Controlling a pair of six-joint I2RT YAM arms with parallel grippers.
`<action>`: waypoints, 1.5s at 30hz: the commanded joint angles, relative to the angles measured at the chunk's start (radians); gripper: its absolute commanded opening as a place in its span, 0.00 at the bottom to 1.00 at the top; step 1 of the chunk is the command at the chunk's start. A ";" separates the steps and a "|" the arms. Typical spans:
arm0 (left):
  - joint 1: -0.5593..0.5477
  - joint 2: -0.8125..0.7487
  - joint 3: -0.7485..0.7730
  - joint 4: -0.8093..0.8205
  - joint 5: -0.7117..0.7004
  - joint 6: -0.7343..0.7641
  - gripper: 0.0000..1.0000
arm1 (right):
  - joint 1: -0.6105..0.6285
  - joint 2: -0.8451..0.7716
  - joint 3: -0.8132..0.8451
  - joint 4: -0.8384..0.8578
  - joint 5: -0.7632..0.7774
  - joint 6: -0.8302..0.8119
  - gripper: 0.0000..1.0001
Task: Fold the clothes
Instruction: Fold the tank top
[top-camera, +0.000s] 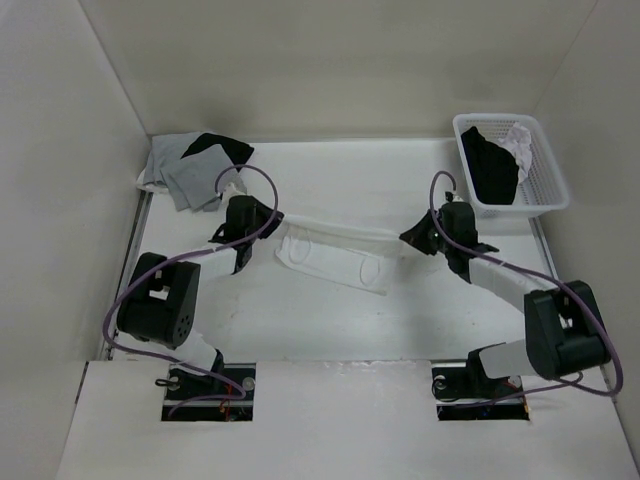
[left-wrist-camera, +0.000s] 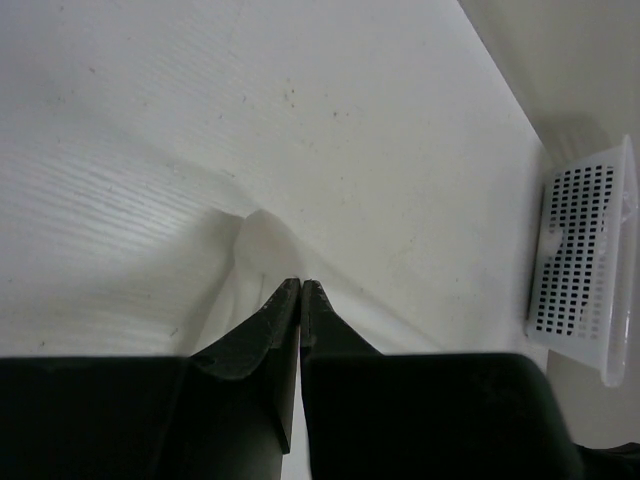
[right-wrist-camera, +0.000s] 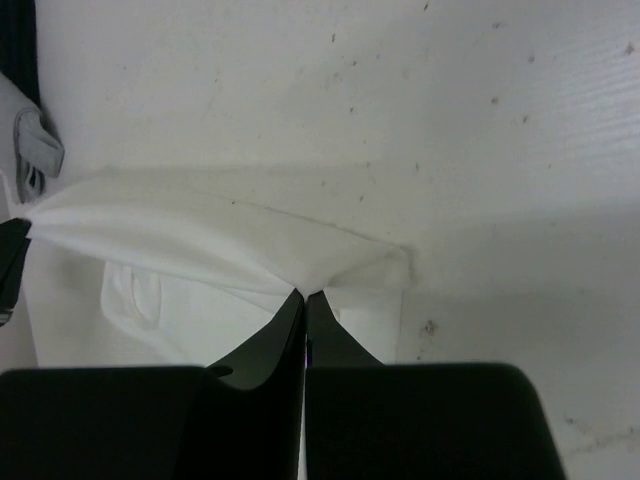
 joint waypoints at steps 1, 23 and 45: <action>0.016 -0.087 -0.077 0.091 0.061 -0.038 0.01 | 0.044 -0.111 -0.068 0.068 0.014 0.010 0.00; 0.100 -0.229 -0.373 0.162 0.193 -0.075 0.11 | 0.521 -0.437 -0.392 -0.137 0.295 0.249 0.08; -0.167 -0.068 -0.186 0.211 0.046 -0.095 0.19 | 0.475 -0.406 -0.179 -0.222 0.286 0.117 0.12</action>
